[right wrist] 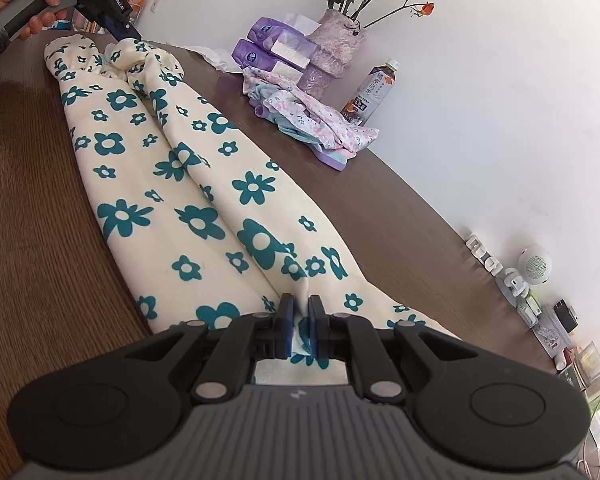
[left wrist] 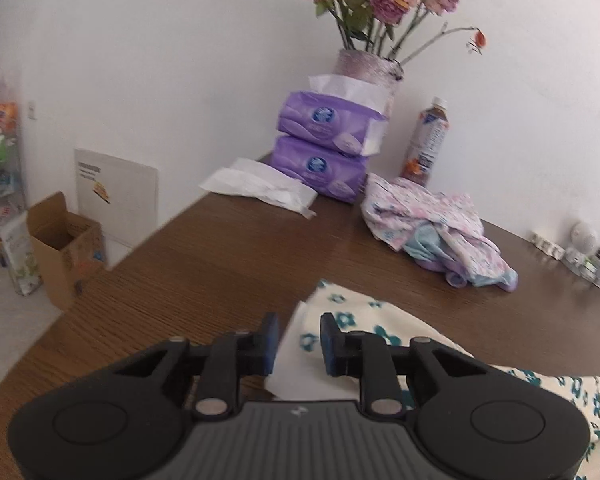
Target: Fold clothes
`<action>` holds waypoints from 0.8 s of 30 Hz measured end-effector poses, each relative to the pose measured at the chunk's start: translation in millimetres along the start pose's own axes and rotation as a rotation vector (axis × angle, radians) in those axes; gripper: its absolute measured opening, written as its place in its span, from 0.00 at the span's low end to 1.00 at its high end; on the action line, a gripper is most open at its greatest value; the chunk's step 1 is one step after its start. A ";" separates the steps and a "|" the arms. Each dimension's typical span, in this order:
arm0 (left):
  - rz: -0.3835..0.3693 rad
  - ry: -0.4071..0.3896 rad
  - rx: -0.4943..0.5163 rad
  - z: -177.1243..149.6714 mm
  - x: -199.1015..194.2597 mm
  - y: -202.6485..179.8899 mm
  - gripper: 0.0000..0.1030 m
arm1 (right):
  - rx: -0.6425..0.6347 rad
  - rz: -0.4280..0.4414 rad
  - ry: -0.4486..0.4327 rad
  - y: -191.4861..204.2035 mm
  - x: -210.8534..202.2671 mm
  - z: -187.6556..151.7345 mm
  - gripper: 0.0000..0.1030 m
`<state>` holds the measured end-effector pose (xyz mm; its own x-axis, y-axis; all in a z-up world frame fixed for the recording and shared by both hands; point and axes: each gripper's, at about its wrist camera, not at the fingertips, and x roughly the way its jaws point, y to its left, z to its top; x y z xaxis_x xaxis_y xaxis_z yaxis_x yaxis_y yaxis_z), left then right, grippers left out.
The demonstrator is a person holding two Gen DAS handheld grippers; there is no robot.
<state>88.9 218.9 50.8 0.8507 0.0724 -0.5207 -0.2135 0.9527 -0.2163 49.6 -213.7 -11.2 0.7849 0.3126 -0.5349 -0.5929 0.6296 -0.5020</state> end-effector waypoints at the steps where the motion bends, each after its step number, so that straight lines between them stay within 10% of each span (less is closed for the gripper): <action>1: 0.002 -0.024 0.002 2.2 -4.7 -0.3 0.21 | 0.001 -0.001 0.000 0.2 0.0 -0.1 0.08; 5: -0.235 0.000 0.085 5.1 -22.0 -32.1 0.48 | 0.005 -0.003 0.002 0.9 -0.2 0.5 0.08; 9: -0.432 0.078 0.330 -10.7 -25.2 -89.8 0.48 | 0.011 -0.007 0.005 1.4 0.0 0.9 0.08; 17: -0.268 0.113 0.661 -47.3 19.6 -135.0 0.34 | 0.011 -0.017 0.006 2.7 0.1 1.5 0.08; 24: -0.213 0.174 0.611 -20.2 50.1 -118.8 0.42 | 0.022 -0.017 0.003 1.6 -0.3 0.7 0.08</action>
<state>147.1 103.4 33.7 0.7431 -0.1354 -0.6553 0.3045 0.9405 0.1510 48.6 -212.3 -11.3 0.7941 0.2997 -0.5287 -0.5756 0.6501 -0.4960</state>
